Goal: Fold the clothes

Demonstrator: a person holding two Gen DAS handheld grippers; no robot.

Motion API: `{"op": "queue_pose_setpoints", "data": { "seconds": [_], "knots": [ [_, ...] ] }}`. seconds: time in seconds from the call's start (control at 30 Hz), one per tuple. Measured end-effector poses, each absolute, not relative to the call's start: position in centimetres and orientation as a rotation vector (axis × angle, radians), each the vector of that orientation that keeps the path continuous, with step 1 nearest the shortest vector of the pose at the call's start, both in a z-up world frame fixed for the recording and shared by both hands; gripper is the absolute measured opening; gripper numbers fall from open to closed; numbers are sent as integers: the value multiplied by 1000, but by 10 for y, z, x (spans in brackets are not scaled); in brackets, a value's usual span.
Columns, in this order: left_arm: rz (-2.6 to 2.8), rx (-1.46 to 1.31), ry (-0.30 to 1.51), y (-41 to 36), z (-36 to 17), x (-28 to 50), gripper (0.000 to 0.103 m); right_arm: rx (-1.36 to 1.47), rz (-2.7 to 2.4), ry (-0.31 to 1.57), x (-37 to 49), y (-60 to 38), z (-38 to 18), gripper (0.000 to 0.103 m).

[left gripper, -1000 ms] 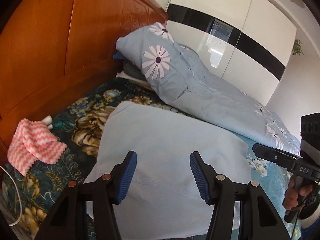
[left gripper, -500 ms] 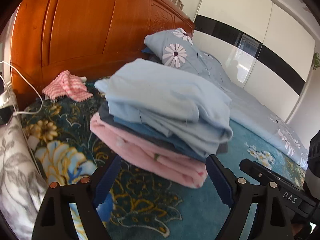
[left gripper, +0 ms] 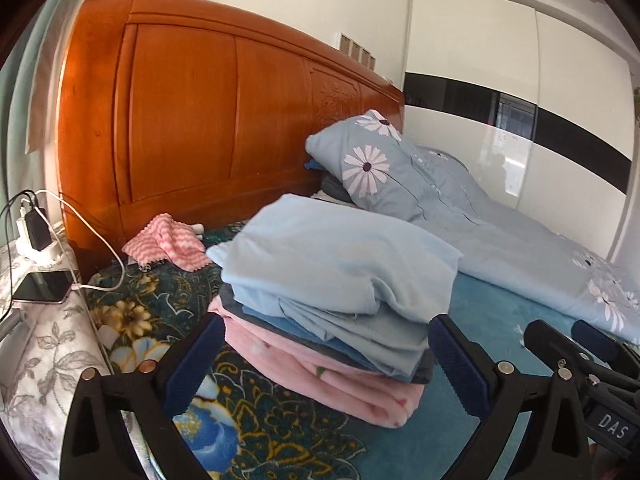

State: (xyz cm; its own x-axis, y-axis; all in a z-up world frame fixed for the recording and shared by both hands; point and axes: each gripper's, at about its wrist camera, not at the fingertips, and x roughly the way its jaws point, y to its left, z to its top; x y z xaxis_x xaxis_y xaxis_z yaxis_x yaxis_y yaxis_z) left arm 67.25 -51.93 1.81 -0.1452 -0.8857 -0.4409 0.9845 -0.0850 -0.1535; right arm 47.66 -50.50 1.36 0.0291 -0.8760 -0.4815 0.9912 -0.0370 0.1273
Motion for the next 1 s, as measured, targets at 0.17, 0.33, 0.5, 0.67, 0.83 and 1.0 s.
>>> {"op": "queue_pose_setpoints", "data": {
  "seconds": [0.17, 0.33, 0.5, 0.67, 0.83, 1.0],
  "knots": [
    [-1554, 177, 508, -509, -1, 682, 103, 507, -1521, 287, 484, -501, -6, 92],
    [-1474, 277, 531, -519, -29, 677, 103, 522, -1513, 345, 488, -505, -39, 92],
    [-1415, 306, 435, -512, -32, 675, 103, 544, -1550, 344, 482, -506, -42, 92],
    [-1392, 340, 390, -511, -34, 672, 103, 570, -1539, 344, 484, -506, -43, 92],
    [-1412, 377, 376, -511, -37, 667, 103, 561, -1539, 392, 491, -509, -46, 92],
    [-1419, 383, 370, -510, -38, 665, 103, 567, -1534, 420, 495, -511, -49, 92]
  ]
}}
